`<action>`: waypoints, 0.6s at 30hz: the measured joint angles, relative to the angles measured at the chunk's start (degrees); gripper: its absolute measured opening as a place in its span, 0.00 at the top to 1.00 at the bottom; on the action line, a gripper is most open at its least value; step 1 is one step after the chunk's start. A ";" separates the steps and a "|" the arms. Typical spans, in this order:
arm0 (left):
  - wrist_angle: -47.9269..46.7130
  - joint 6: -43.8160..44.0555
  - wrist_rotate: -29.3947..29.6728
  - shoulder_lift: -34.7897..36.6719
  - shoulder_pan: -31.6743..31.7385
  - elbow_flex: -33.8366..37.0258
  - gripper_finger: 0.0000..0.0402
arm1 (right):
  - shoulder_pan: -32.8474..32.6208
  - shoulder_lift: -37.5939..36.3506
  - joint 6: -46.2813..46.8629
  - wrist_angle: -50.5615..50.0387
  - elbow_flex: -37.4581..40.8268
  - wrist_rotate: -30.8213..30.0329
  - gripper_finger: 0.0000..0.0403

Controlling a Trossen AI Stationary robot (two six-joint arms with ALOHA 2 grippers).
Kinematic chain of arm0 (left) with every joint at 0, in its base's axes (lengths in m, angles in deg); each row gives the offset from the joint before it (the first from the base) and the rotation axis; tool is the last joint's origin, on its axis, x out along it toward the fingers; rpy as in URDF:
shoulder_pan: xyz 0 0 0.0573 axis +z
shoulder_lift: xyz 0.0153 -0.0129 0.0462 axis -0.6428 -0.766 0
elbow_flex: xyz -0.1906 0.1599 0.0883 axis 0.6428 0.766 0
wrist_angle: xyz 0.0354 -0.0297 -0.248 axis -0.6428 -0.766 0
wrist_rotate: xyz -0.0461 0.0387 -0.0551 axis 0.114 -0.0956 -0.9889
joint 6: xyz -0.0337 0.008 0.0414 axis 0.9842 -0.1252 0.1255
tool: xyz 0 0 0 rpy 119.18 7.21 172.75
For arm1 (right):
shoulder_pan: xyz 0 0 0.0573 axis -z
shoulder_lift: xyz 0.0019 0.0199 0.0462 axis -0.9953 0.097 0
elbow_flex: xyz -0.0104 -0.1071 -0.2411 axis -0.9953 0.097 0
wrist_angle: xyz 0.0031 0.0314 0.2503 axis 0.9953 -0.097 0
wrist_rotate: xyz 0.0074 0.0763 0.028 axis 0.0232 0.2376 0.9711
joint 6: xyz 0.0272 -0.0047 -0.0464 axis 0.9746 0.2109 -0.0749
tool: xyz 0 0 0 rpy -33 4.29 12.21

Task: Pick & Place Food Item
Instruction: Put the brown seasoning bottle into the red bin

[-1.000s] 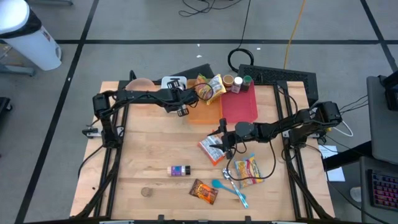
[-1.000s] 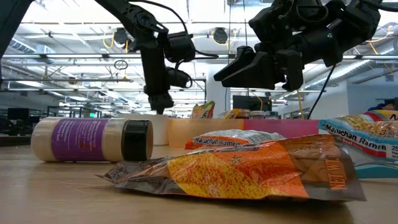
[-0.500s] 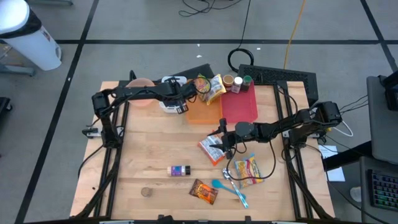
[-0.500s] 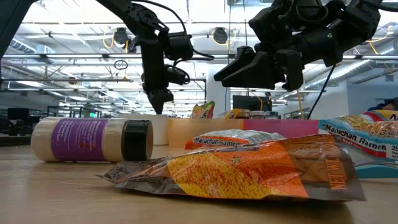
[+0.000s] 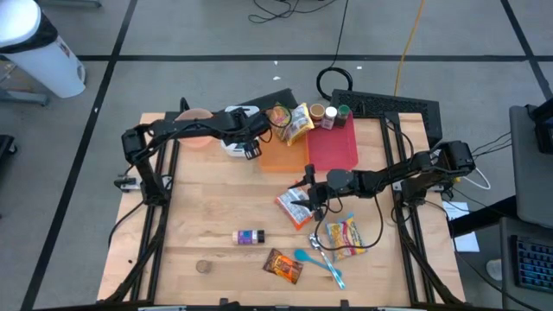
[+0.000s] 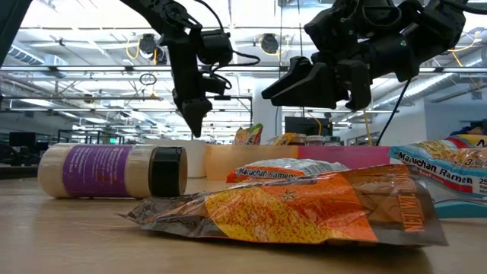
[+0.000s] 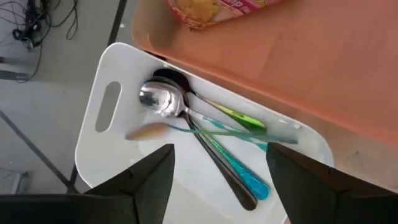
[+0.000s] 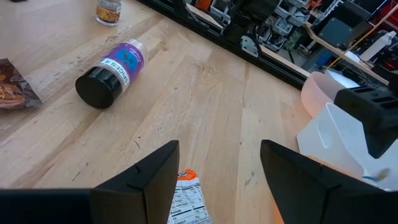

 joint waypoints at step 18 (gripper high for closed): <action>0.36 8.63 -5.36 24.83 -4.93 -0.02 0.39 | 0.39 0.01 -0.26 0.38 0.00 0.02 0.46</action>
